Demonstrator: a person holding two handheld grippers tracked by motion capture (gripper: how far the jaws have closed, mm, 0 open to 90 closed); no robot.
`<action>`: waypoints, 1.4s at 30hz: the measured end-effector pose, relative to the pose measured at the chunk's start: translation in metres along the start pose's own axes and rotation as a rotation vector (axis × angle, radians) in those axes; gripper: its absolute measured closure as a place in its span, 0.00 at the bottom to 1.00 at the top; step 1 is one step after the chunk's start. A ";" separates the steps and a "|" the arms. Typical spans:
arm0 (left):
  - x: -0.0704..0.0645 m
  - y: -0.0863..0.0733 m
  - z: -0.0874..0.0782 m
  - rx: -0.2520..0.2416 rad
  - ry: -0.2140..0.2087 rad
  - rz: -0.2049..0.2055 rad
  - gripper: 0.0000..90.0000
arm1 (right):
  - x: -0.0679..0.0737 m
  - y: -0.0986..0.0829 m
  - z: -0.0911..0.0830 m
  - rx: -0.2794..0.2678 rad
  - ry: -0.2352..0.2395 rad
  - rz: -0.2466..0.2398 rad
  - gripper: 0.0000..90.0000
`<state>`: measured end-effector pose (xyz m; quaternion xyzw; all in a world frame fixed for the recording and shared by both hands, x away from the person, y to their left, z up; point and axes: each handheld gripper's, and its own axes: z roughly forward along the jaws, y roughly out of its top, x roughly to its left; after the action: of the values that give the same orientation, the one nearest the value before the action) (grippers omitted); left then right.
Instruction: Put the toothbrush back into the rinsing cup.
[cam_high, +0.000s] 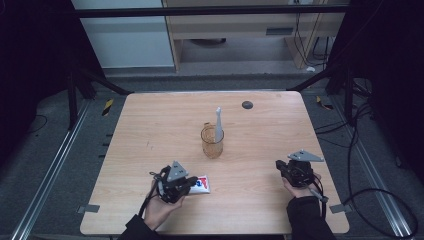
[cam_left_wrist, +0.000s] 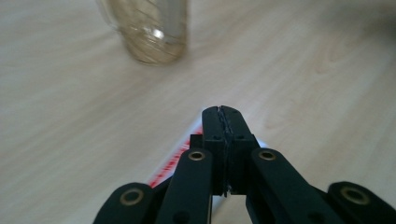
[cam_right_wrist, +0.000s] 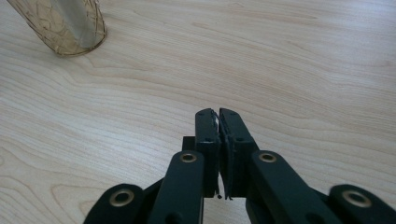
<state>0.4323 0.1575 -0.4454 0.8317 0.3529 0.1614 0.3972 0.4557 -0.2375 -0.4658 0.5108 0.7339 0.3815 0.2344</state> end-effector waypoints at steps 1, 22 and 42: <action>0.008 0.001 -0.003 -0.003 0.016 -0.011 0.98 | 0.000 0.000 0.000 0.000 -0.001 0.000 0.98; 0.062 -0.033 -0.004 0.180 0.069 -0.082 0.98 | -0.001 0.000 -0.002 0.006 -0.008 -0.002 1.00; 0.046 -0.045 -0.016 0.193 0.074 -0.085 0.99 | -0.004 -0.001 -0.005 0.008 -0.007 0.013 0.99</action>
<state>0.4347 0.2185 -0.4703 0.8437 0.4163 0.1401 0.3086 0.4527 -0.2430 -0.4634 0.5179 0.7313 0.3781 0.2324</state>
